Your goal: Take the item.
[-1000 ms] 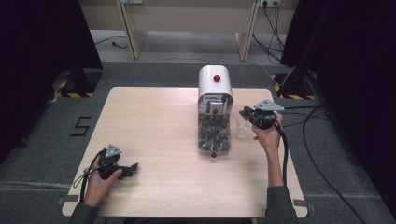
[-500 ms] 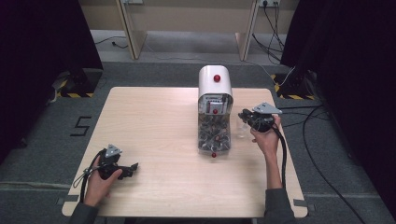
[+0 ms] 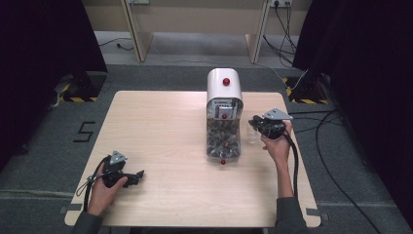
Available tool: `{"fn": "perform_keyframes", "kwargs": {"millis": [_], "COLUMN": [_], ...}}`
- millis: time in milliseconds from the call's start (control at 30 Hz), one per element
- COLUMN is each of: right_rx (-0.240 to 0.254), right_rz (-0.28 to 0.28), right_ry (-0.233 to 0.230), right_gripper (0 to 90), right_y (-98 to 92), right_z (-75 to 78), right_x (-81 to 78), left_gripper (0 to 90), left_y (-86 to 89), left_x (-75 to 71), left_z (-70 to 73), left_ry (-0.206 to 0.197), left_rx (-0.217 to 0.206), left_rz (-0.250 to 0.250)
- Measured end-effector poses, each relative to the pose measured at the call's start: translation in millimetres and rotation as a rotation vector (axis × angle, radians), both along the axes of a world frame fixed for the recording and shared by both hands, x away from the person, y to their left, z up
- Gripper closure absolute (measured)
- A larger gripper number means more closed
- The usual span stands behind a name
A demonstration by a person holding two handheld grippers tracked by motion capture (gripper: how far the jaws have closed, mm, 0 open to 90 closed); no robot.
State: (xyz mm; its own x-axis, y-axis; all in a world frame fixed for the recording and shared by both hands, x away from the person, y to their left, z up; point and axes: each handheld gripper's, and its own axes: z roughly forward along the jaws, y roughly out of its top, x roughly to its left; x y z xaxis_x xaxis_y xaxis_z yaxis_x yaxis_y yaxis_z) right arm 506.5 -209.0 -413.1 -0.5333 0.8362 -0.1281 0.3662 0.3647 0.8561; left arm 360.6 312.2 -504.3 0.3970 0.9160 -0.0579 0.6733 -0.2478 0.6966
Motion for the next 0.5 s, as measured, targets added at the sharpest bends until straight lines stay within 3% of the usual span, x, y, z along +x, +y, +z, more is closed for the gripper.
{"fn": "perform_keyframes", "kwargs": {"millis": [500], "right_rx": [0.008], "right_rz": [-0.021], "right_ry": [0.003], "right_gripper": [78.5], "right_y": [-4.0], "right_z": [0.9], "right_x": [-0.2], "left_gripper": [0.0], "left_y": [0.0], "left_x": [0.0], "left_z": [0.0], "left_ry": [0.0], "left_rx": [0.0], "left_rz": [0.0]}}
